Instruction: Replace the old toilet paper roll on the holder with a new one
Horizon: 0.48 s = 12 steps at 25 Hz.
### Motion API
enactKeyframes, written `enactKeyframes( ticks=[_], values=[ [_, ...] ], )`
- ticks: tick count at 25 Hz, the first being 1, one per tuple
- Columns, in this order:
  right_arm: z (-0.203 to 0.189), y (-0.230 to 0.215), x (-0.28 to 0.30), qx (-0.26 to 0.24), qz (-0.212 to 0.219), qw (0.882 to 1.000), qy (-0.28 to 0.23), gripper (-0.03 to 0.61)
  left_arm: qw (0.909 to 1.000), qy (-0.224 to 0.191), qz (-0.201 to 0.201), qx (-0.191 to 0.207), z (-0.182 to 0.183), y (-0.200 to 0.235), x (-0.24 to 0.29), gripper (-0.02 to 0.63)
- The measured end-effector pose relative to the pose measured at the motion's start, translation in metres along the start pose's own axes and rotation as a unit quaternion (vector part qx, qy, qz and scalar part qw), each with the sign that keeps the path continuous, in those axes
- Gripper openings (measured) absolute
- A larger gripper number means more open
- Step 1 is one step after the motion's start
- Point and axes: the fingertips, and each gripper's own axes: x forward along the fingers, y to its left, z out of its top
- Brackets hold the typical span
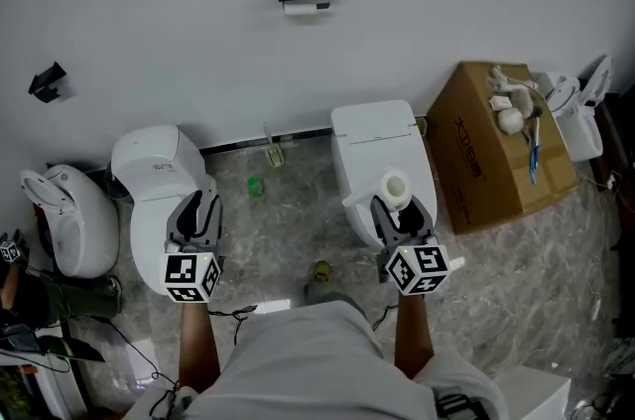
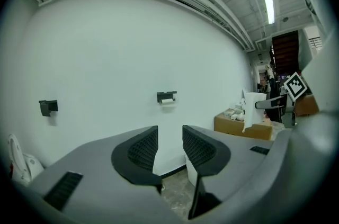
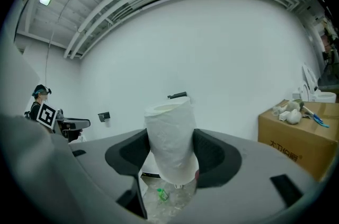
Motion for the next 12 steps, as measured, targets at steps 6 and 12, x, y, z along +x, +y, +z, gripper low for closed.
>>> enactKeyframes(
  ticks=[6,12],
  values=[
    [0.025,-0.043,0.049,-0.004,0.012,1.000,0.001,0.264,0.9999,-0.004,-0.009,0.000,0.022,-0.021,0.071,0.156],
    [0.040,-0.070,0.083,-0.006,0.017,1.000,-0.010,0.264,1.0000,-0.004,-0.007,-0.004,0.032,-0.025,0.114,0.156]
  ],
)
